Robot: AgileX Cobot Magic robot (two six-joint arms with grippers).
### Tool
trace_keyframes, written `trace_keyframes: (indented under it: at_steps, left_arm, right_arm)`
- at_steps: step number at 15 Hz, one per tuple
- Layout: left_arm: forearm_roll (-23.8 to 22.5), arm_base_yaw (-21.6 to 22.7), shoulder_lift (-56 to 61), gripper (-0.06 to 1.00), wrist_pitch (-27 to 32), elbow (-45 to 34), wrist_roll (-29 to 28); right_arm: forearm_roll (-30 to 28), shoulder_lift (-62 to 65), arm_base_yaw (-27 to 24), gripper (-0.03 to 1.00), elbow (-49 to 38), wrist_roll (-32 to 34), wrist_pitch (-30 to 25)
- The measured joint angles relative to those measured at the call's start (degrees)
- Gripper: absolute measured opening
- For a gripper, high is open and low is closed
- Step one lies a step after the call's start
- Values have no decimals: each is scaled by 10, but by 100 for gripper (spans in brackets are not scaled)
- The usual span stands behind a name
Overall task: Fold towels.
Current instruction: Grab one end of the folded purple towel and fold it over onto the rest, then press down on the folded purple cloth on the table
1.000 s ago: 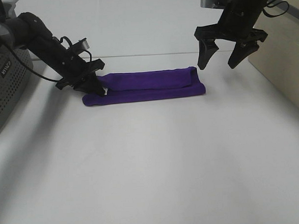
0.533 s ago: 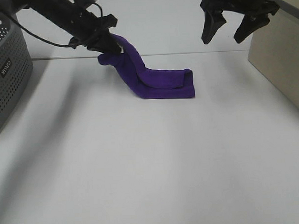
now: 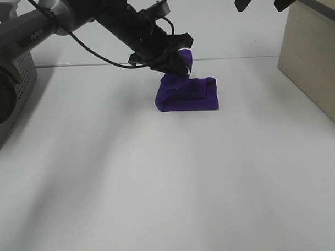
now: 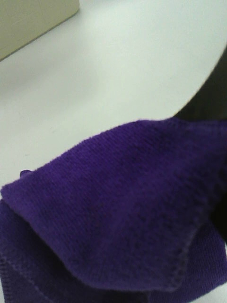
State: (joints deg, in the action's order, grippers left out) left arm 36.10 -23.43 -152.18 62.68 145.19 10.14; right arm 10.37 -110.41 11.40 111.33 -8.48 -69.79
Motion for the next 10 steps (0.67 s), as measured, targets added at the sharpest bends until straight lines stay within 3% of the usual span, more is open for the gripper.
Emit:
trace_keyframes:
  at_steps: [2, 4, 6, 10]
  left_arm:
    - [-3, -14, -11, 15, -15, 0, -5]
    - [7, -30, -16, 39, -56, 0, -7]
    - [54, -51, -17, 61, -103, 0, -6]
    - [52, -54, -17, 63, -102, 0, -5]
  right_arm:
    - [2, 10, 0, 80, 0, 0, 0]
    - [7, 25, 0, 80, 0, 0, -1]
    - [12, 37, 0, 80, 0, 0, -1]
    - [22, 52, 0, 80, 0, 0, -1]
